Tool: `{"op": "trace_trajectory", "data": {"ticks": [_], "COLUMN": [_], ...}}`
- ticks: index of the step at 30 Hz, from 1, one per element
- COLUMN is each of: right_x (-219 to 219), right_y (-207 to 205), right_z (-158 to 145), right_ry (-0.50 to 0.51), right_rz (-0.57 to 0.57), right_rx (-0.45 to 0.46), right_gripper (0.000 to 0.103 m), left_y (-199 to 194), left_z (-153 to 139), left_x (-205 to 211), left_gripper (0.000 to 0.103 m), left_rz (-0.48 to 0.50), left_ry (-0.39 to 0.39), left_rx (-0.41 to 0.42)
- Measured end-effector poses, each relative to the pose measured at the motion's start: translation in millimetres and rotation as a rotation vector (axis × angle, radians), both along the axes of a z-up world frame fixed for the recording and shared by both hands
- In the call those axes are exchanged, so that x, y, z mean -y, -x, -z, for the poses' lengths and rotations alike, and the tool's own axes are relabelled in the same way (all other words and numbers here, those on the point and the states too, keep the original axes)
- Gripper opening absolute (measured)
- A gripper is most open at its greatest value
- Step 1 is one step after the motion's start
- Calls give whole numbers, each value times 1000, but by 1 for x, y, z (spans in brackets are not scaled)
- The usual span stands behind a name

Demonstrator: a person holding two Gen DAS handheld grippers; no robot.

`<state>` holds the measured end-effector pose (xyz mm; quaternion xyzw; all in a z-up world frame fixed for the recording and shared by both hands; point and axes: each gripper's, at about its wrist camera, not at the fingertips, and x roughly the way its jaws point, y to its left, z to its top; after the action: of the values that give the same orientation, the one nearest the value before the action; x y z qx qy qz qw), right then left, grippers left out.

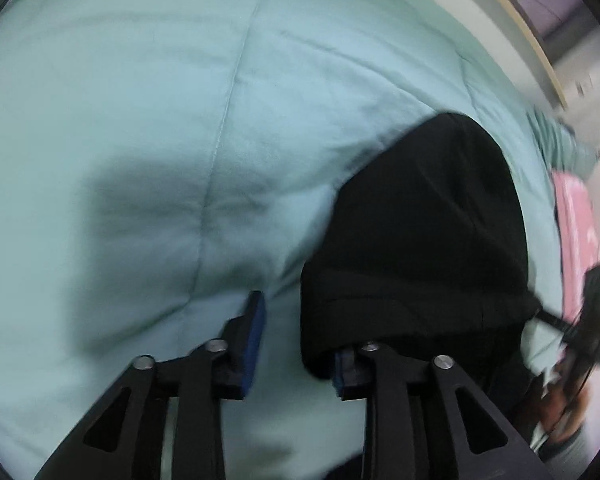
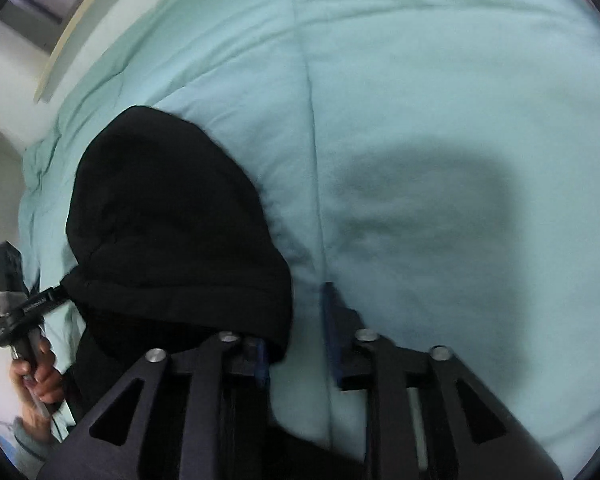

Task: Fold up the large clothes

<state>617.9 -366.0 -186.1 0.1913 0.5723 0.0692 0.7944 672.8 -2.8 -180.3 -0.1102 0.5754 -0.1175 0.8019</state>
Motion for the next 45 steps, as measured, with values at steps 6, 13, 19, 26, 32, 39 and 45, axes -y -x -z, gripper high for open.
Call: {"op": "trace_trajectory", "data": {"ticks": [6,13,19,26,32,39,45], "right_x": [4,-39,-74,-82,-114,-183,-169], "right_y": [36,-10,-43,-39,-63,-139,-127], "right_z": [-53,-72,14,9,-82,-3,4], "right_ry": [16,45,136,179,144,237,208], "right_rz": [-48,-137,-216,-236,-312,-413,-385], "right_rx": [90,192,56,70,300,163,165], "right_gripper": [41,52,61,60,60,60,57], "left_y": [51,4,-34,-26,-22,-17,-15], "left_z": [-54,-96,8,13,7,12,15], "left_x": [-15,24,57,53,48,44,44], "left_gripper": [39,42,42,42,42,42,42], "left_rz": [33,56,82,82,49,54,57], "left_ry": [7,132,-35,-17,33,36,25], "left_rx": [72,201,-21,43,78,95,108]}}
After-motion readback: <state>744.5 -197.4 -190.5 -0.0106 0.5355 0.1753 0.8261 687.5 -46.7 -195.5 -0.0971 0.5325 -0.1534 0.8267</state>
